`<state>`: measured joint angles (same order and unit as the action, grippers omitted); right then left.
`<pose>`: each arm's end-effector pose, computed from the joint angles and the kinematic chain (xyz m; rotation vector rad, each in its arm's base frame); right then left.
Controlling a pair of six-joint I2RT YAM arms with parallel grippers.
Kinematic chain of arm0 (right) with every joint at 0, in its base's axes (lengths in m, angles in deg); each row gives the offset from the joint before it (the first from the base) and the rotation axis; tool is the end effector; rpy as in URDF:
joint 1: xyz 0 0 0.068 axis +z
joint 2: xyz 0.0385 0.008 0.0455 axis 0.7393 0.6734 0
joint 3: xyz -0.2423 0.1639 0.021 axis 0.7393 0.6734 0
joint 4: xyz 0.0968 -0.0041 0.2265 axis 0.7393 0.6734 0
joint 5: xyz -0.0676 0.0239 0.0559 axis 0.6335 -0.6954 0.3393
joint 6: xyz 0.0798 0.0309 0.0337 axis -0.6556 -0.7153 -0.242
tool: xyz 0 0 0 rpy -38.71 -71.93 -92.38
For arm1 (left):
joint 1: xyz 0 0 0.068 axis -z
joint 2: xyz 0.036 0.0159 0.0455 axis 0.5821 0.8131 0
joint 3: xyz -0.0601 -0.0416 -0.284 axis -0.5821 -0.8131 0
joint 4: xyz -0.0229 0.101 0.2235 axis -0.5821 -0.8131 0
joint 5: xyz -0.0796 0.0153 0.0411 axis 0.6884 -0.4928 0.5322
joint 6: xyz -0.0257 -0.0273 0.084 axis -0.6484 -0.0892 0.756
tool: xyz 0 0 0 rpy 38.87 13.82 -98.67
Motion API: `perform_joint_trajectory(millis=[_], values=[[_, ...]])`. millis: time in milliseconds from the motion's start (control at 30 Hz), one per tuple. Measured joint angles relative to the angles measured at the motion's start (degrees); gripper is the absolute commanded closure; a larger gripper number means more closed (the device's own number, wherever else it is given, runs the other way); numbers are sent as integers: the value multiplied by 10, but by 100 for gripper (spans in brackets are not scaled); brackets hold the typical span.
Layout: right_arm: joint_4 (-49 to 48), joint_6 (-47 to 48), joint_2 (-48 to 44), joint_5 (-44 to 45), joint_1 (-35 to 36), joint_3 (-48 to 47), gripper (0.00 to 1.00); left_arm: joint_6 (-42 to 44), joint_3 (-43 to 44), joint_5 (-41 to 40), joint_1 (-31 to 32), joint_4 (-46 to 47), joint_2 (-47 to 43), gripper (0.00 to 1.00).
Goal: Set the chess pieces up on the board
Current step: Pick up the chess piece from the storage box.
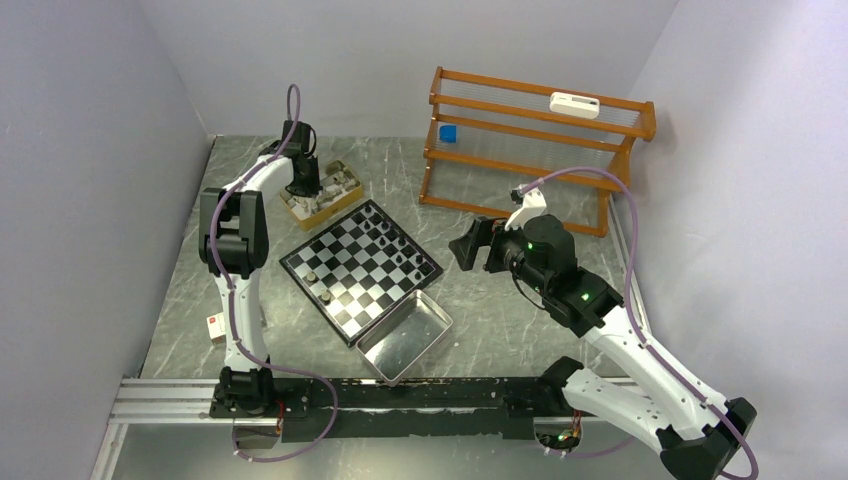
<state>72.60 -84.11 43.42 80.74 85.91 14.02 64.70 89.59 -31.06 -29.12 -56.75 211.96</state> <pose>0.1638 0.1187 0.3346 -0.1412 1.9728 0.6518 0.5042 -0.0510 0.1560 -0.1320 2.5574 -0.0207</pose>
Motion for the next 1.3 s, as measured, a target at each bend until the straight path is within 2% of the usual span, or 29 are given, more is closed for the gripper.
perform_joint_trajectory(millis=[600,1067,1300], values=[[0,0,0,0,0,0,0,0,6,-2,4,-28,-14,86],[0,0,-5,-1,0,0,0,-9,9,-7,16,-78,-88,85],[0,0,-23,-6,0,0,0,-18,-20,7,26,-101,-180,85]])
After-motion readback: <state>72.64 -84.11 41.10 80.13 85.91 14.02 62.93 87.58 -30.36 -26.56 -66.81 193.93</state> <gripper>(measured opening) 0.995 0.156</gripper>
